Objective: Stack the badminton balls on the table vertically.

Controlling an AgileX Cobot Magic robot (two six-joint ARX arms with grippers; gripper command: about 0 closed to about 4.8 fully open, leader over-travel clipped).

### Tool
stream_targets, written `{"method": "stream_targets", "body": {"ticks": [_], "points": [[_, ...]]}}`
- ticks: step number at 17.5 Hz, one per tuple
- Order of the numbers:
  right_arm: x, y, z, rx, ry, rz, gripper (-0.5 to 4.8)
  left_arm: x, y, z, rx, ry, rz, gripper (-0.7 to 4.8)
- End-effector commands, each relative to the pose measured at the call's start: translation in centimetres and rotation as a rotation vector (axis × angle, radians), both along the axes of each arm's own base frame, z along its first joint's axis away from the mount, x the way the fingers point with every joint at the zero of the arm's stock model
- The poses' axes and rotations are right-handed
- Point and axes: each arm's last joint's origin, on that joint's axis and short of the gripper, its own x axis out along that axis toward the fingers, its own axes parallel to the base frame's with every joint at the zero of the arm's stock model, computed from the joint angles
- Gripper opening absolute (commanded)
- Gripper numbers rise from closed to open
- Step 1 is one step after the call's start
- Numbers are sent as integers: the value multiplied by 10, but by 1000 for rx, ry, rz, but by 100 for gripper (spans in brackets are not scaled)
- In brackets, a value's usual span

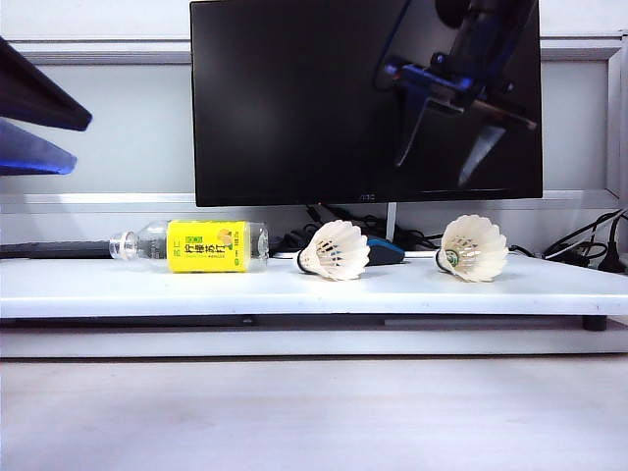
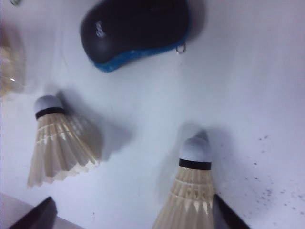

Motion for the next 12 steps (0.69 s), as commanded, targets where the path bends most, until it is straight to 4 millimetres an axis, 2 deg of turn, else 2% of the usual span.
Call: {"method": "stream_targets", "body": {"ticks": [1, 3, 5, 10, 12], "points": [[4, 1, -3, 2, 8, 2, 402, 1, -1, 8, -23, -18, 4, 193], [7, 2, -6, 1, 22, -1, 402, 3, -1, 21, -23, -46, 0, 196], [9, 3, -8, -2, 38, -1, 402, 7, -3, 35, 21, -62, -11, 247], [17, 5, -16, -28, 128, -4, 401, 33, -13, 65, 288, -2, 40, 247], [19, 6, -18, -39, 158, -5, 401, 43, -18, 73, 329, 49, 40, 247]]}}
